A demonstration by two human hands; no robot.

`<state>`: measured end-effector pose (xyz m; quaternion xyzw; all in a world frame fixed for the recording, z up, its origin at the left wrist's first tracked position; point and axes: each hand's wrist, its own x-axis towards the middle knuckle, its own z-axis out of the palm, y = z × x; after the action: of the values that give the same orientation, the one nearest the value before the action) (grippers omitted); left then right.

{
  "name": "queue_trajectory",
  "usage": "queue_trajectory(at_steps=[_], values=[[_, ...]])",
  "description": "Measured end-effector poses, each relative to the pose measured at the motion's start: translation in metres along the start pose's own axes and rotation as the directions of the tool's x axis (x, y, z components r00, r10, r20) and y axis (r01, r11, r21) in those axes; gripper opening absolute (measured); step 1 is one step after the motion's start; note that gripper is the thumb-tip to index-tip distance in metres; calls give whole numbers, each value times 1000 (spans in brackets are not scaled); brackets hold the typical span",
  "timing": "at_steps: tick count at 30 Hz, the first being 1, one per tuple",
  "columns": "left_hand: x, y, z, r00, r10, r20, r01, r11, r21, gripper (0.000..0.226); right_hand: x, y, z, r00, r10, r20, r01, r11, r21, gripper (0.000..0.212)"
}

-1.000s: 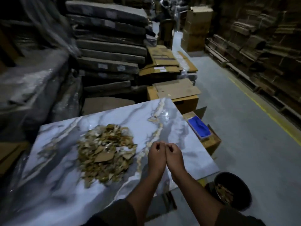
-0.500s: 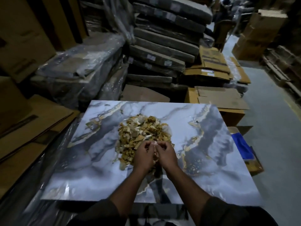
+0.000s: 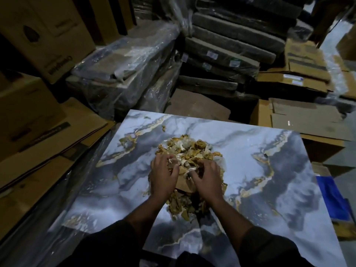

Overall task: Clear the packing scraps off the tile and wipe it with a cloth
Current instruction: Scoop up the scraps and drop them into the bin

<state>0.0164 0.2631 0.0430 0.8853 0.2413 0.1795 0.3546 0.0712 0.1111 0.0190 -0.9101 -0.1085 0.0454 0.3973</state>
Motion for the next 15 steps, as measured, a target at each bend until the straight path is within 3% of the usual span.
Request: queue_trajectory(at_steps=[3, 7, 12, 15], values=[[8, -15, 10, 998, -41, 56, 34, 991, 130, 43, 6, 2, 8, 976, -155, 153, 176, 975, -135, 65], [16, -28, 18, 959, -99, 267, 82, 994, 75, 44, 6, 0, 30, 914, -241, 327, 334, 904, -266, 88], [21, -29, 19, 956, -49, 290, 34, 998, 56, 29, 8, 4, 46, 901, -260, 348, 363, 890, -275, 108], [23, -32, 19, 952, -14, 305, 19, 1000, -12, 16, 7, 9, 52, 911, -277, 305, 356, 902, -245, 99]])
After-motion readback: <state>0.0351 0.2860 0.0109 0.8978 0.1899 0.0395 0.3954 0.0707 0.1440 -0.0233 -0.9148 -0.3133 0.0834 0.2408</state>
